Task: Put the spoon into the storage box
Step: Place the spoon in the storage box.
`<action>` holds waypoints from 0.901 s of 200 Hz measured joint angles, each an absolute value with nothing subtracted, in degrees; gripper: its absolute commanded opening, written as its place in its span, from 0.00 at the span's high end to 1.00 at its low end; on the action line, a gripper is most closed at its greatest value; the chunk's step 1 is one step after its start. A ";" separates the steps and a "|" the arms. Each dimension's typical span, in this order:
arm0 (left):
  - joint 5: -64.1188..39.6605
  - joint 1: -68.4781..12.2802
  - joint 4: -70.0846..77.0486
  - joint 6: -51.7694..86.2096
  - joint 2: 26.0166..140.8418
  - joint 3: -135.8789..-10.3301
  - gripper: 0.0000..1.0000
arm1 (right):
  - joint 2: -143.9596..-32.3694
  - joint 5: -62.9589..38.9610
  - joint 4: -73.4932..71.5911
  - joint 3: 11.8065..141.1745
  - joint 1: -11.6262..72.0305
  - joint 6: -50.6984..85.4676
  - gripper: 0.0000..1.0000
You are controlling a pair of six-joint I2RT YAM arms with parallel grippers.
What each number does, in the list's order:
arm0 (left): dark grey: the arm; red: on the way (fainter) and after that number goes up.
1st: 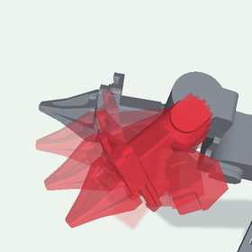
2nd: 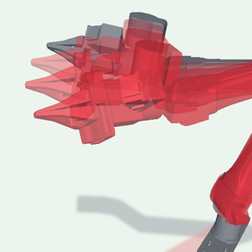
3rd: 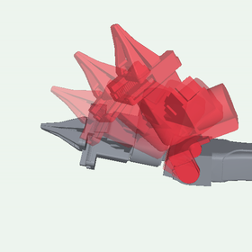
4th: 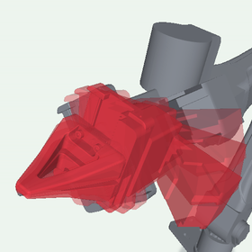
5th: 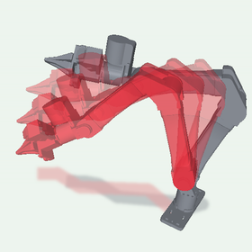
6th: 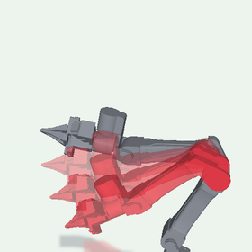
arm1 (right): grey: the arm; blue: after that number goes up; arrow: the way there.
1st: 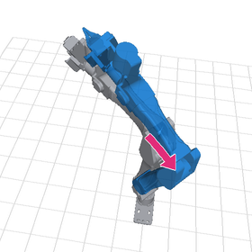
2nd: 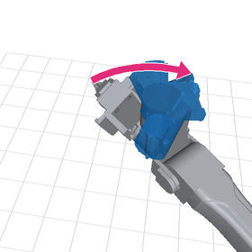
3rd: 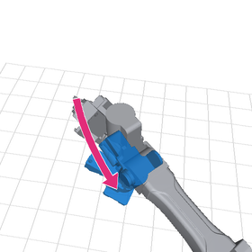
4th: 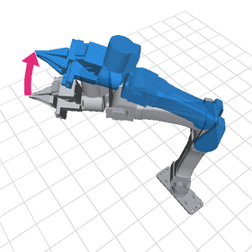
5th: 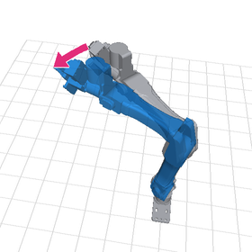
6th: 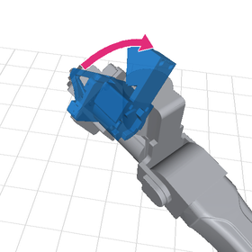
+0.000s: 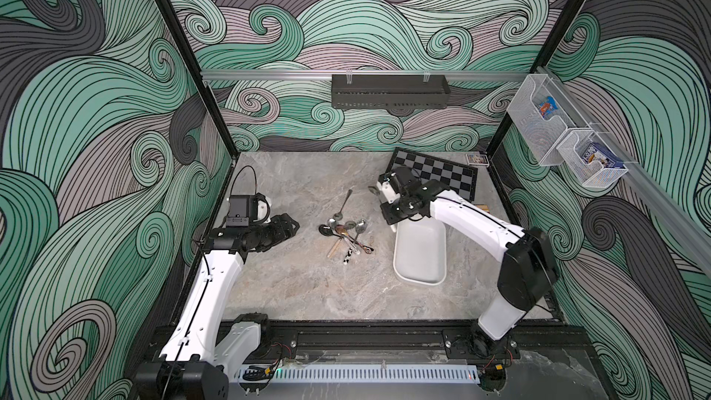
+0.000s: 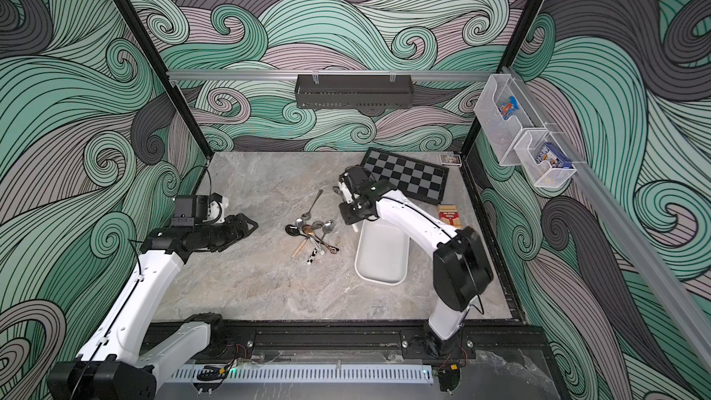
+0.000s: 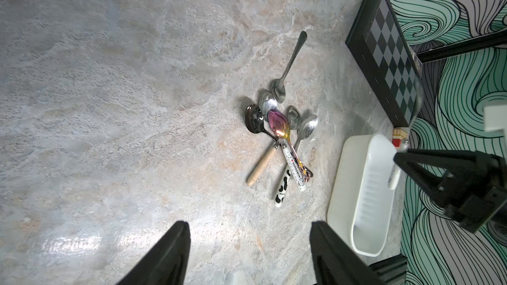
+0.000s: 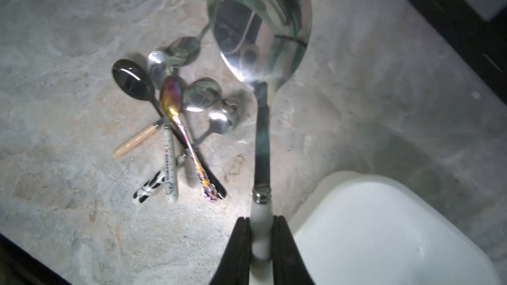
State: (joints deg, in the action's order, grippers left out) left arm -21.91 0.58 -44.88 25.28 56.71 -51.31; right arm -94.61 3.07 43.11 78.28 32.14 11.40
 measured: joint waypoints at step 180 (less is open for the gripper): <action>-22.09 0.19 -46.00 24.88 54.74 -50.96 0.27 | -96.57 2.46 45.56 61.30 27.75 20.67 1.00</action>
